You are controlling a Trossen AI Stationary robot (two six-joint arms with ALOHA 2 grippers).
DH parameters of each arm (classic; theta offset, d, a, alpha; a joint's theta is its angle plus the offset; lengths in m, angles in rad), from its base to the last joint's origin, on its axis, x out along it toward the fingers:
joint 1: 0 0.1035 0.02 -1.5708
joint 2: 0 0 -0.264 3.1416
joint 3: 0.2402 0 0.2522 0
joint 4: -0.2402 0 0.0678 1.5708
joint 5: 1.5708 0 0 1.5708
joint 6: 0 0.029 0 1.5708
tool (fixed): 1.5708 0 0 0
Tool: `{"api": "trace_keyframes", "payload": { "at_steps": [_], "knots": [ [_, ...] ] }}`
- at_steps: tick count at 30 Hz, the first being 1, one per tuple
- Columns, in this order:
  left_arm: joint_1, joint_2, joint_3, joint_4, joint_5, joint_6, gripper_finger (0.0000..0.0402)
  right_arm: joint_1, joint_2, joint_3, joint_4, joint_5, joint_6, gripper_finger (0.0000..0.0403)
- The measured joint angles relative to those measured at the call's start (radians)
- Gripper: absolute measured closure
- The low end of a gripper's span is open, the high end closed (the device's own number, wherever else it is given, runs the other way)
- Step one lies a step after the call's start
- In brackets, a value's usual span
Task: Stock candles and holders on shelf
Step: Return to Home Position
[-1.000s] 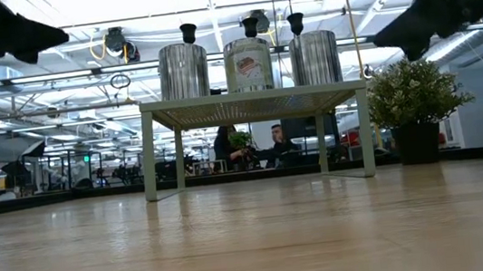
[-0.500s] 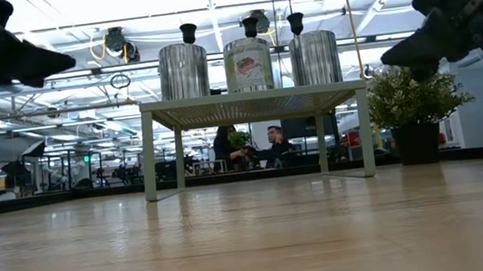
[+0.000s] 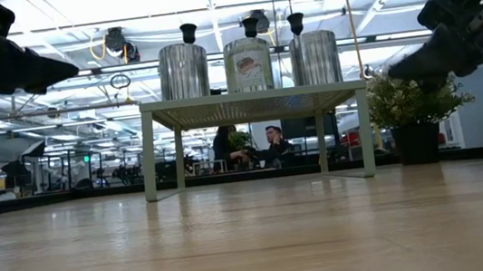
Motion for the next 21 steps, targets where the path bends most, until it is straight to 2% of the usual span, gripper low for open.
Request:
{"api": "trace_keyframes", "payload": {
  "at_steps": [6,12,21],
  "knots": [
    [0.0,0.0,-0.001,0.002,0.028,0.013,0.0325,0.0,-0.032,-0.011,0.0,0.0,-0.021,0.0401],
    [0.0,0.001,-0.09,0.152,0.031,0.036,0.0325,0.0,-0.038,-0.012,0.0,0.0,-0.072,0.0402],
    [0.0,0.008,-0.089,0.153,0.028,0.065,0.0325,0.0,-0.085,-0.014,-0.003,0.01,-0.108,0.0401]
  ]
}}
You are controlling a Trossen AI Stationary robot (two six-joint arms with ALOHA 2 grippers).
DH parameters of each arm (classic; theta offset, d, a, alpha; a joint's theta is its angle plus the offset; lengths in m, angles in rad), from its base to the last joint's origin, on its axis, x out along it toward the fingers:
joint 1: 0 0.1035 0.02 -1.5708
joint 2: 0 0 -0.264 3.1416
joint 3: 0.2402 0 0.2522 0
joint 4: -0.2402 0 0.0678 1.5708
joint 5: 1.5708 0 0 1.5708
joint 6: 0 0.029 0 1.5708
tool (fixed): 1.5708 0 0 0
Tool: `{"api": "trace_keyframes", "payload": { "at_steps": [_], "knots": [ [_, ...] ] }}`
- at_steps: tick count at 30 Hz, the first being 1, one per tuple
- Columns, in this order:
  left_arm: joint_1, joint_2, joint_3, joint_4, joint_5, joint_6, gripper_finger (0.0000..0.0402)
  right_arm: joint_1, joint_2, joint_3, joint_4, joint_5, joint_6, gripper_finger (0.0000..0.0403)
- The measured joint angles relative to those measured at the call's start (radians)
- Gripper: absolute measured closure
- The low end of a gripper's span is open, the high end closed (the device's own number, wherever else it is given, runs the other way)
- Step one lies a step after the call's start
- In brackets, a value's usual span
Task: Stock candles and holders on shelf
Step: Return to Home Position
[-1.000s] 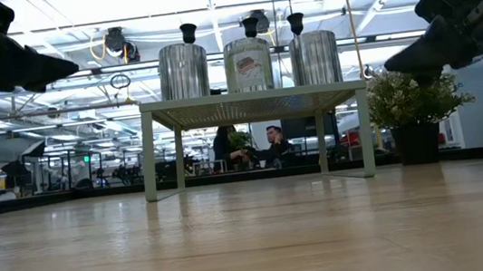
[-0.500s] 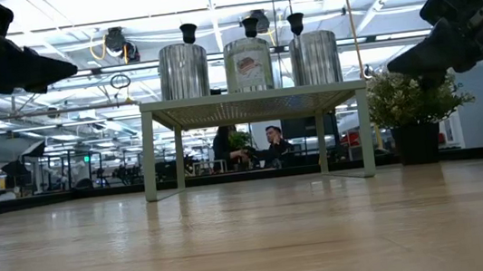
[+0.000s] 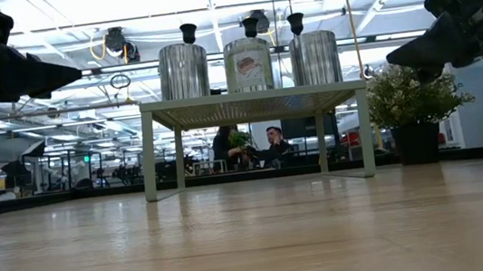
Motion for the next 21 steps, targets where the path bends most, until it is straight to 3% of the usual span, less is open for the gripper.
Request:
{"api": "trace_keyframes", "payload": {
  "at_steps": [7,21],
  "knots": [
    [0.0,0.003,0.0,-0.002,-0.012,0.087,0.0325,0.0,-0.042,-0.001,-0.072,0.044,0.029,0.0401],
    [0.0,0.003,0.0,0.001,-0.013,-0.005,0.0325,0.0,-0.057,-0.002,-0.071,0.04,0.065,0.0399]
  ]
}}
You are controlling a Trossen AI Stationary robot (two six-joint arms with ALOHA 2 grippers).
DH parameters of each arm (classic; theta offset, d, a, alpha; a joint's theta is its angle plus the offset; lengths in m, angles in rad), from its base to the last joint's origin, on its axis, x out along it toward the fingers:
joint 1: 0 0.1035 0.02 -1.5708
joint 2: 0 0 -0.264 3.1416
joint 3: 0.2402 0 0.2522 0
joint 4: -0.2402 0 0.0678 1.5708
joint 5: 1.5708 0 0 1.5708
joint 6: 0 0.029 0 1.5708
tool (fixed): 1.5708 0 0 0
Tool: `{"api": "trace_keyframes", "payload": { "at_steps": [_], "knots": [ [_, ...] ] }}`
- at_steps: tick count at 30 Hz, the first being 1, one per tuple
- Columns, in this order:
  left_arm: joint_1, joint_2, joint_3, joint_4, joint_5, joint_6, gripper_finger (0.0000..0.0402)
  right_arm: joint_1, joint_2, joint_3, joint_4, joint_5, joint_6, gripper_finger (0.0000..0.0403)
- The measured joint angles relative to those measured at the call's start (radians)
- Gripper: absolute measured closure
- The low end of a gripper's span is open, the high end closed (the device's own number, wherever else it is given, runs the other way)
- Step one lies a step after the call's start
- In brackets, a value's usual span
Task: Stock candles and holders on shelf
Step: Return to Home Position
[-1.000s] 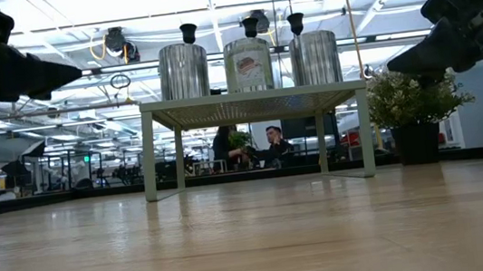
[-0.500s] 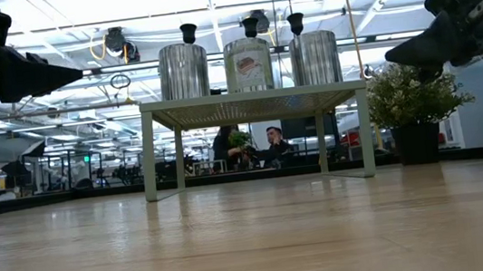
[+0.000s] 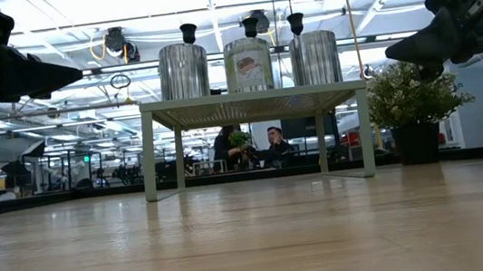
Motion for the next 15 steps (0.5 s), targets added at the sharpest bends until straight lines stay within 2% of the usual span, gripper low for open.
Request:
{"api": "trace_keyframes", "payload": {
  "at_steps": [15],
  "knots": [
    [0.0,0.0,0.0,0.001,-0.001,0.001,0.0325,0.0,0.002,0.0,0.089,-0.001,-0.004,0.0399]
  ]
}}
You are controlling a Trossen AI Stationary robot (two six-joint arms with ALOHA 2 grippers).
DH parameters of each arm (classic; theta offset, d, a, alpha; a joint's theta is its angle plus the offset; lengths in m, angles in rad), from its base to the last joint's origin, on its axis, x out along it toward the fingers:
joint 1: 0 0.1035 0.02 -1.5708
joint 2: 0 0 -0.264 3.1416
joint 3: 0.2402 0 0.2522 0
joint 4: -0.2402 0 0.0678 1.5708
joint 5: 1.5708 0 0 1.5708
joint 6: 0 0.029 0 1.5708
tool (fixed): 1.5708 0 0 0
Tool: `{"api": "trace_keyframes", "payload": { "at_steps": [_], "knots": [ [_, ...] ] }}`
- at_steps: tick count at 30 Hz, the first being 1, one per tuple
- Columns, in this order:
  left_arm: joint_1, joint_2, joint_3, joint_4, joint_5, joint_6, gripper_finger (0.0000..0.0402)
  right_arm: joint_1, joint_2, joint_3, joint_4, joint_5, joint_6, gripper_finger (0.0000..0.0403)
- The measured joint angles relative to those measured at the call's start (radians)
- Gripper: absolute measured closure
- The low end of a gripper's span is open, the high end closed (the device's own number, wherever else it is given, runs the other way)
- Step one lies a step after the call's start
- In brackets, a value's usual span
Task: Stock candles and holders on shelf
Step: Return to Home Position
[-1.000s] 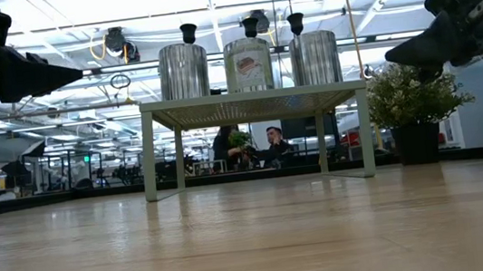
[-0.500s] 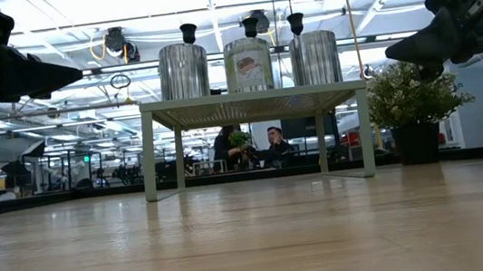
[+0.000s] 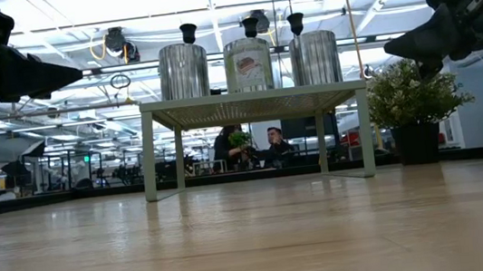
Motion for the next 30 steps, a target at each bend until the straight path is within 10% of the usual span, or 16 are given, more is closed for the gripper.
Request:
{"api": "trace_keyframes", "payload": {
  "at_steps": [30],
  "knots": [
    [0.0,0.0,0.0,0.001,-0.001,0.0,0.0325,0.0,0.0,0.0,0.011,-0.001,0.0,0.0399]
  ]
}}
